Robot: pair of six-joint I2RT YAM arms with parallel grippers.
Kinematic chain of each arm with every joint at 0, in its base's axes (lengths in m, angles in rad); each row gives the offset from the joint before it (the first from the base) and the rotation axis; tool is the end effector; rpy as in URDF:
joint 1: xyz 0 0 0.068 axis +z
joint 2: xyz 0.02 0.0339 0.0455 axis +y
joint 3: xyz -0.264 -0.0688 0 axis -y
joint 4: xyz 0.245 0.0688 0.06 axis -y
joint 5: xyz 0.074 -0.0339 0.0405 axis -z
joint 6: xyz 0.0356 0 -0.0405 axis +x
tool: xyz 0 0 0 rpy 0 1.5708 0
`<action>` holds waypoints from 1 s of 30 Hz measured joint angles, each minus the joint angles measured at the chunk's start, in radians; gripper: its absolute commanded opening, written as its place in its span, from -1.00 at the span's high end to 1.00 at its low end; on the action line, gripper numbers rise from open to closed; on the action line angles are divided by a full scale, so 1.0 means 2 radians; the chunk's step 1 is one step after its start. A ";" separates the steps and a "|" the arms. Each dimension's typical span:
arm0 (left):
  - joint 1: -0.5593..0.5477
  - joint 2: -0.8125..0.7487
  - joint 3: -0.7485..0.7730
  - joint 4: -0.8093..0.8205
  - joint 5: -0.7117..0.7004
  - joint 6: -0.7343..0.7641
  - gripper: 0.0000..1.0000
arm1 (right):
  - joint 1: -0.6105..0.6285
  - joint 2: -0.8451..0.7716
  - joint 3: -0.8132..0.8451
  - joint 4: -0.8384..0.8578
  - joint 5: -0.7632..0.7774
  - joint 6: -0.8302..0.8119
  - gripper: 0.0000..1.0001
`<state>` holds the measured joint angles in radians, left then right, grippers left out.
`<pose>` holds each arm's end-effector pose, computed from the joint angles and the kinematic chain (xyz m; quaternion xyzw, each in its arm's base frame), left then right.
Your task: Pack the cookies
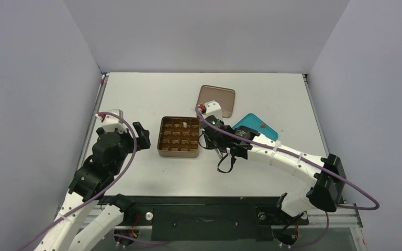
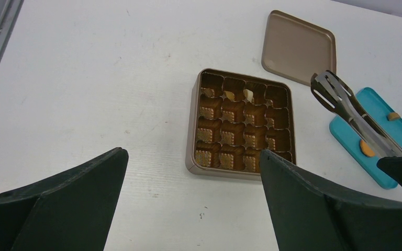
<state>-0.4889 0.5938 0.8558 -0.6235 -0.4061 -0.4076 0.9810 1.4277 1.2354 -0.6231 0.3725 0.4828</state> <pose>0.1144 -0.0449 0.3449 -0.0818 0.8098 -0.0918 0.5737 0.1819 0.2486 0.3089 -0.1590 0.9021 0.1141 0.3846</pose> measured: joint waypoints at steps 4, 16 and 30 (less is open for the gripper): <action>0.000 -0.001 0.000 0.000 0.000 0.000 -0.93 | 0.009 0.027 0.020 0.000 -0.005 -0.001 0.65; 0.000 -0.002 0.000 0.000 0.000 0.000 -0.93 | 0.014 0.097 0.046 0.003 -0.008 -0.001 0.64; 0.000 -0.002 0.000 0.000 0.000 0.000 -0.93 | 0.013 0.103 0.052 0.004 -0.008 0.000 0.54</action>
<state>-0.4889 0.5892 0.8558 -0.6239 -0.4061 -0.4076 1.0065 1.6337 1.3403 -0.6147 0.3569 0.4835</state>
